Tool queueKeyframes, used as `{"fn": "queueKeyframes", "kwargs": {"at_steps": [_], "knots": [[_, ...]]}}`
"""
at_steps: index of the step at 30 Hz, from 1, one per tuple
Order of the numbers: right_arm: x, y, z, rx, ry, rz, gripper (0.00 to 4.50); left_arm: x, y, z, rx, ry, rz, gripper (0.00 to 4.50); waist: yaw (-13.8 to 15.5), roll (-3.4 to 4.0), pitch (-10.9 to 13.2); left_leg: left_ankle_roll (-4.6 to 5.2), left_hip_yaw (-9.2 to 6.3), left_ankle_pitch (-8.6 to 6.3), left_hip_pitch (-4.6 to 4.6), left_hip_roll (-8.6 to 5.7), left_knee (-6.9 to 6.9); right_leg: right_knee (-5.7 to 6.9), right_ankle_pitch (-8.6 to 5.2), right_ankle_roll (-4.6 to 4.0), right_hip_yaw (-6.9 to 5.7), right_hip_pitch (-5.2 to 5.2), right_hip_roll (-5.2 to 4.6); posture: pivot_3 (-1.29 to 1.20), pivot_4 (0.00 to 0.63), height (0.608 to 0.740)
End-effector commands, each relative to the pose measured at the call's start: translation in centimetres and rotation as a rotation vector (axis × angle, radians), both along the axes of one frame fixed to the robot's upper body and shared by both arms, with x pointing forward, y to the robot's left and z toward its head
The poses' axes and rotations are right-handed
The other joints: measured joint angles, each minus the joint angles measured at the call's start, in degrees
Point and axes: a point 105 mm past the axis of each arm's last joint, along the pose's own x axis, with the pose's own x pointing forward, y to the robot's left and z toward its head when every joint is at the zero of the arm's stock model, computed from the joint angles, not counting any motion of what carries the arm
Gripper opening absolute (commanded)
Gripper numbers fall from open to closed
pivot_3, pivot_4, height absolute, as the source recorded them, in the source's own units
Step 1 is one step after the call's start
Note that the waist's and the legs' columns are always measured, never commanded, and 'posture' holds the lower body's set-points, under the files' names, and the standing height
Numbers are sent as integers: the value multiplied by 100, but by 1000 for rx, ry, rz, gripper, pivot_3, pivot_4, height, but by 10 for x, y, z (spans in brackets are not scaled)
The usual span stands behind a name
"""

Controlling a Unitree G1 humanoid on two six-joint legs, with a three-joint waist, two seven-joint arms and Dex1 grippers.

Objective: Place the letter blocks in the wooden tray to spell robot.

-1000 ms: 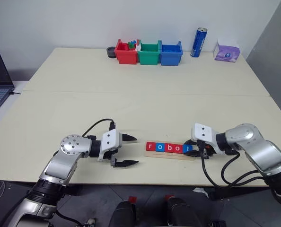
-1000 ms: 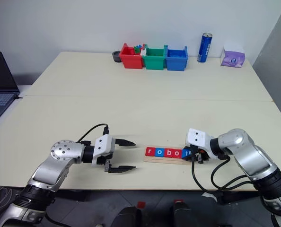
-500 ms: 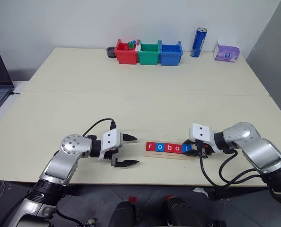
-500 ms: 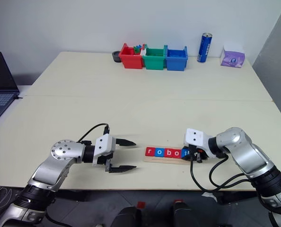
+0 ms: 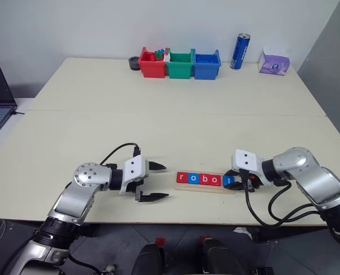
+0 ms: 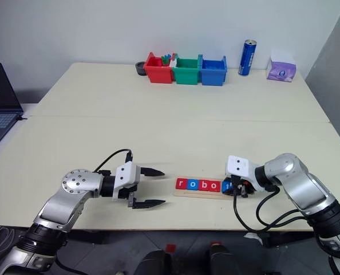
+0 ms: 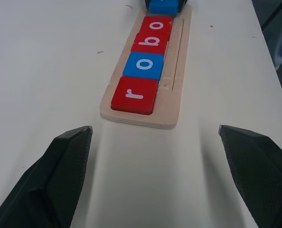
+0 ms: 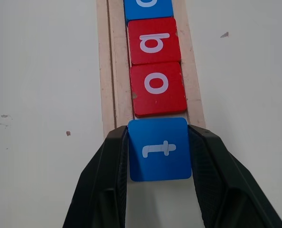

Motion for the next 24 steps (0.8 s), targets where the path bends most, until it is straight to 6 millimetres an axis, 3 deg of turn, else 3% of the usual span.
{"fn": "queueKeyframes", "kwargs": {"at_steps": [1, 7, 15, 24], "knots": [[5, 3, 13, 13, -56, 16, 1461, -1, -5, 9, -9, -35, -22, 4500, 0, 0, 0, 0, -1, 0, 0, 0, 0, 0, 0, 0, 1, 0, 0, 0, 150, 740], [7, 3, 11, -4, -56, 19, 1461, -2, -4, 10, -7, -36, -19, 4500, 0, 0, 0, 0, 0, 0, 0, 0, 0, 0, 0, 0, 0, 0, 0, 0, 150, 740], [8, 6, 12, 10, -64, 28, 4350, -2, 0, 7, -3, -35, -12, 4500, 0, 0, 0, 0, 0, 0, 0, 0, 0, 0, 0, 0, 0, 0, 0, 0, 150, 740], [8, 0, 42, 99, -106, -51, 4446, -2, -2, 9, -5, -39, -10, 4500, 2, 0, 0, 0, -4, 0, -1, 0, 0, 0, 0, -1, 0, 0, 0, 0, 150, 740]]}}
